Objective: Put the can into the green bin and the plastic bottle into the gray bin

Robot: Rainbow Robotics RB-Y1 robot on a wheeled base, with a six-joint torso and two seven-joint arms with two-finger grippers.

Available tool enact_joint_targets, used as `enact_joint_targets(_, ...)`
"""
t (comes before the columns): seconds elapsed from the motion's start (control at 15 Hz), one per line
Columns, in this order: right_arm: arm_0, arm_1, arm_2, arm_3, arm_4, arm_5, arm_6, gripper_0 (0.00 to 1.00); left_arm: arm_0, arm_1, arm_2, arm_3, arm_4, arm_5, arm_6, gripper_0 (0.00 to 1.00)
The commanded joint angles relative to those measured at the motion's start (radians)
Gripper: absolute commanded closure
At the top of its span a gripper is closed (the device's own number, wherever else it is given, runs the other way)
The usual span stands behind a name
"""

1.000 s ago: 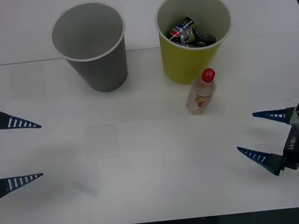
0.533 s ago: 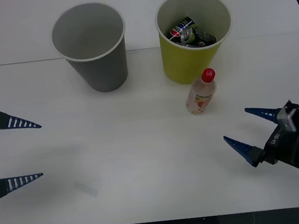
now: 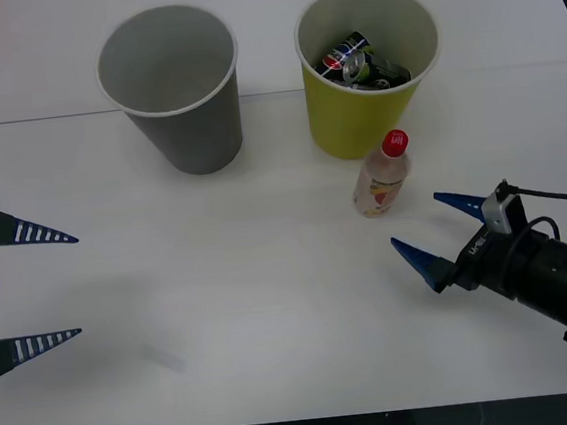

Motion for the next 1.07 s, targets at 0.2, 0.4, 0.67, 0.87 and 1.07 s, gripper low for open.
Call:
enact_joint_targets(0.2,-0.1,0.084,0.031,0.102,0.019,0.004,0.018,0.0,0.0,0.0,0.0,0.0,0.0,0.0,0.0,0.0)
enact_joint_targets(0.4,-0.167,0.152,0.034,0.18,0.038,0.004,0.034,0.0,0.0,0.0,0.0,0.0,0.0,0.0,0.0,0.0)
enact_joint_targets(0.67,-0.239,0.221,0.039,0.268,0.064,0.005,0.048,0.0,0.0,0.0,0.0,0.0,0.0,0.0,0.0,0.0)
enact_joint_targets(0.87,-0.285,0.25,0.045,0.314,0.074,0.005,0.056,0.0,0.0,0.0,0.0,0.0,0.0,0.0,0.0,0.0)
enact_joint_targets(1.07,-0.313,0.257,0.062,0.323,0.074,0.019,0.059,0.0,0.0,0.0,0.0,0.0,0.0,0.0,0.0,0.0)
